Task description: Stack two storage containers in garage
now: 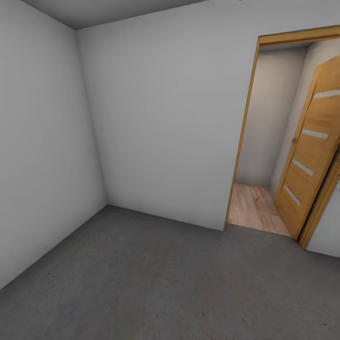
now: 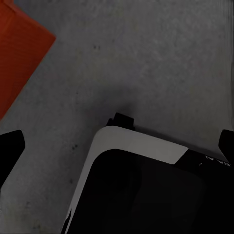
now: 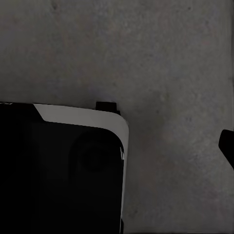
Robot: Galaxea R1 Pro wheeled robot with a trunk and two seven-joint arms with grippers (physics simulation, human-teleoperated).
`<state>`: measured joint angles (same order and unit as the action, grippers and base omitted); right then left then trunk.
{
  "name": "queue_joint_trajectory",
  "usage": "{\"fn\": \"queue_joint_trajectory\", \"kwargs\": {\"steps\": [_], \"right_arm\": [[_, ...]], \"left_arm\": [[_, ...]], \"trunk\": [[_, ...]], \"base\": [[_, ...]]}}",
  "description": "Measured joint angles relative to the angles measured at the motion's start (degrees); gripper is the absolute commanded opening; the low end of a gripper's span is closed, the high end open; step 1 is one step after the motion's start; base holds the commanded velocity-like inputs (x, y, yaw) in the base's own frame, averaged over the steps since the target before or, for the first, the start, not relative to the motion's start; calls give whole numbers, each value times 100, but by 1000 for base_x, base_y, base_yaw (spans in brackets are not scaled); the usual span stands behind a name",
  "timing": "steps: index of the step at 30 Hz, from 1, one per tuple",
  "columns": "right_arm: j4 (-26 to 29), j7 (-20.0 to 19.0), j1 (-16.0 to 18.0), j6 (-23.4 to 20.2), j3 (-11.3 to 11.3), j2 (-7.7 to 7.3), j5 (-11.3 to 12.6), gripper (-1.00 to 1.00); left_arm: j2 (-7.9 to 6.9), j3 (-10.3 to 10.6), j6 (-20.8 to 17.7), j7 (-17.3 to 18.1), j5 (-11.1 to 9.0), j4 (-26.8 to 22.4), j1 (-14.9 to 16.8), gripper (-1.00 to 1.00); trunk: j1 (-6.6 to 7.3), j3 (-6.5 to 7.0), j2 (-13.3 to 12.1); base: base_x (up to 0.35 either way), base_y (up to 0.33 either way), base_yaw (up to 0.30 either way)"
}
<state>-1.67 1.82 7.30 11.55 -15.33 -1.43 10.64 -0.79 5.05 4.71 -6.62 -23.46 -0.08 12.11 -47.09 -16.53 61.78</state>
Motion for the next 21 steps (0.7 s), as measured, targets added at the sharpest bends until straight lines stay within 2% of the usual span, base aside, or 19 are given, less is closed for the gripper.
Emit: {"fn": "queue_joint_trajectory", "kwargs": {"steps": [21], "right_arm": [[0,0,0,0,0,0,0,100]], "left_arm": [[0,0,0,0,0,0,0,100]], "trunk": [[0,0,0]], "base": [[0,0,-288]]}}
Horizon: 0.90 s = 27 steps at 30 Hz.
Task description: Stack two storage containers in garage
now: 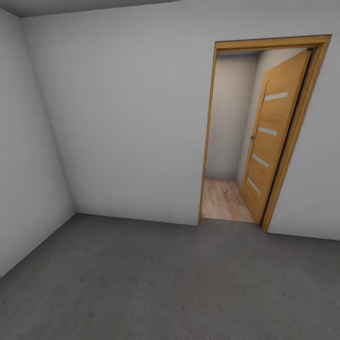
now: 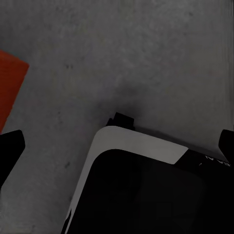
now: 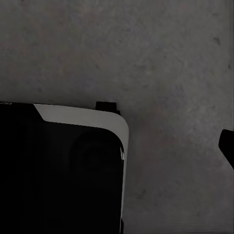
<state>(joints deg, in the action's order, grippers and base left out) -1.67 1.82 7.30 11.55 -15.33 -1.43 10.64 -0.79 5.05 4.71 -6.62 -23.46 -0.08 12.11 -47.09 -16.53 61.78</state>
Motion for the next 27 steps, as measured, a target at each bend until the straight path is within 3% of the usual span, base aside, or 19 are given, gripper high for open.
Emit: {"fn": "queue_joint_trajectory", "kwargs": {"steps": [27], "right_arm": [[0,0,0,0,0,0,0,100]], "left_arm": [[0,0,0,0,0,0,0,100]], "trunk": [[0,0,0]], "base": [[0,0,-288]]}}
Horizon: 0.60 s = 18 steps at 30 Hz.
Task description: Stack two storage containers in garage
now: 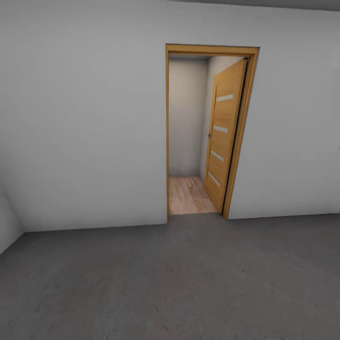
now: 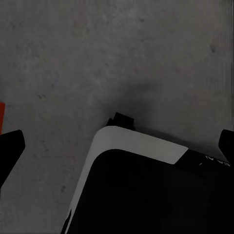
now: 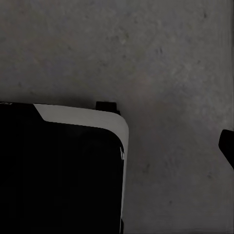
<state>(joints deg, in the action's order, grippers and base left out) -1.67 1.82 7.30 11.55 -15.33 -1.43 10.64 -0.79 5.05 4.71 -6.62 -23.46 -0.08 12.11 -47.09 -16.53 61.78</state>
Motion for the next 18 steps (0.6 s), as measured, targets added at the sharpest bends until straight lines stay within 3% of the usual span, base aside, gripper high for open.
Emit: {"fn": "queue_joint_trajectory", "kwargs": {"steps": [18], "right_arm": [[0,0,0,0,-6,0,0,100]], "left_arm": [[0,0,0,0,0,0,0,100]], "trunk": [[0,0,0]], "base": [[0,0,-287]]}}
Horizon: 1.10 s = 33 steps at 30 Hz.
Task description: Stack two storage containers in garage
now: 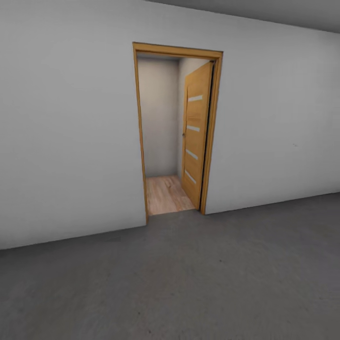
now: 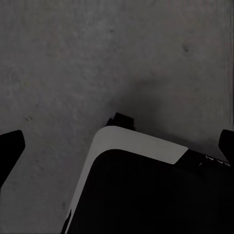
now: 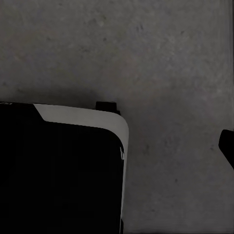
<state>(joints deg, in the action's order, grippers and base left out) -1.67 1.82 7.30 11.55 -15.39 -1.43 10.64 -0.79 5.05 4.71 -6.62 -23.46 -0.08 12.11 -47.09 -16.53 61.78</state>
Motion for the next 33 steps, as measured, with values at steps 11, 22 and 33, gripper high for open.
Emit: {"fn": "queue_joint_trajectory", "kwargs": {"steps": [11,22,33], "right_arm": [[0,0,0,0,-1,0,0,100],[0,1,1,-12,5,-1,16,100],[0,0,1,-41,-9,-8,-1,100]], "left_arm": [[0,0,0,0,0,0,0,100],[-6,0,-18,8,-1,-1,-2,100],[-9,0,-18,8,-1,-2,-2,100]], "trunk": [[0,0,0],[3,0,1],[3,0,1]], "base": [[0,0,-287],[185,0,-93],[318,0,-1]]}}
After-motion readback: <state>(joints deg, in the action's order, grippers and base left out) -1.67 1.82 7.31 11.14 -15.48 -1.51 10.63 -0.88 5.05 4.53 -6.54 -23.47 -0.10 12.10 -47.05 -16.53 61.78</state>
